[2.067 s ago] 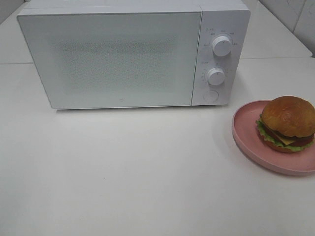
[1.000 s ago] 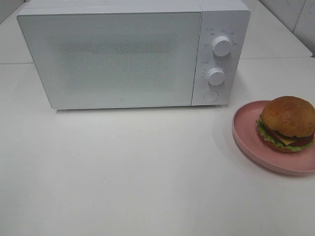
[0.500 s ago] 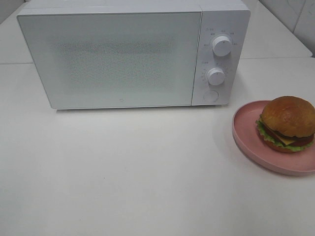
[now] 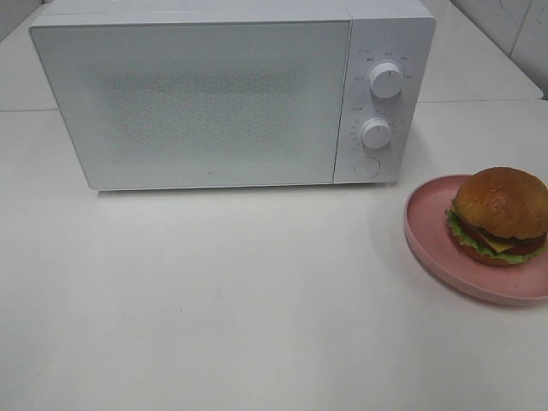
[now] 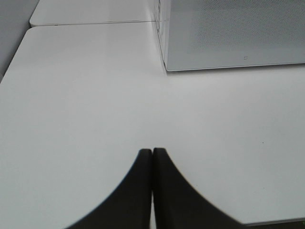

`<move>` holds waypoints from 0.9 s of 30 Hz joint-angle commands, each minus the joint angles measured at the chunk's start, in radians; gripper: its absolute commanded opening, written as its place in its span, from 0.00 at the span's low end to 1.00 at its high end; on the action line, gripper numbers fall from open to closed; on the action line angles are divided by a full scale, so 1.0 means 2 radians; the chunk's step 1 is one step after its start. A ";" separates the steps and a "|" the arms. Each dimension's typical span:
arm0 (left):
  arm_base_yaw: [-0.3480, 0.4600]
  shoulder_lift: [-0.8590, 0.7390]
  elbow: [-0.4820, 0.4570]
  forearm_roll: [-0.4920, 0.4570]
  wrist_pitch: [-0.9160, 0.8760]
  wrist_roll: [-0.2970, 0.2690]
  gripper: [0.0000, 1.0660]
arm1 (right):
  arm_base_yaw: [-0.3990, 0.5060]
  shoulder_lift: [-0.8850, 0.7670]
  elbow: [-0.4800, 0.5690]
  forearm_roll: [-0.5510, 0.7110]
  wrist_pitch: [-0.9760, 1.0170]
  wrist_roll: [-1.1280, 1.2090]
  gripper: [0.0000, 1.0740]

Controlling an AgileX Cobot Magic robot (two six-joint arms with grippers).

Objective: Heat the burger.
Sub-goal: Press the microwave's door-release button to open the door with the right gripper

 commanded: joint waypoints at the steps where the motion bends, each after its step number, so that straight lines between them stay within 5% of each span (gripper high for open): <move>1: 0.001 -0.011 0.001 -0.003 -0.007 0.000 0.00 | 0.000 0.023 -0.003 -0.001 -0.038 -0.008 0.47; 10: 0.001 -0.011 0.001 -0.003 -0.007 0.000 0.00 | 0.078 0.074 -0.023 -0.017 -0.067 -0.023 0.47; 17: 0.001 -0.011 0.001 -0.003 -0.007 0.000 0.00 | 0.180 0.133 -0.047 -0.016 -0.092 -0.018 0.46; 24: 0.001 -0.011 0.001 -0.003 -0.007 0.000 0.00 | 0.239 0.169 -0.048 -0.016 -0.152 -0.018 0.38; 27: 0.001 -0.011 0.001 -0.003 -0.007 0.000 0.00 | 0.261 0.185 -0.048 -0.016 -0.178 -0.014 0.26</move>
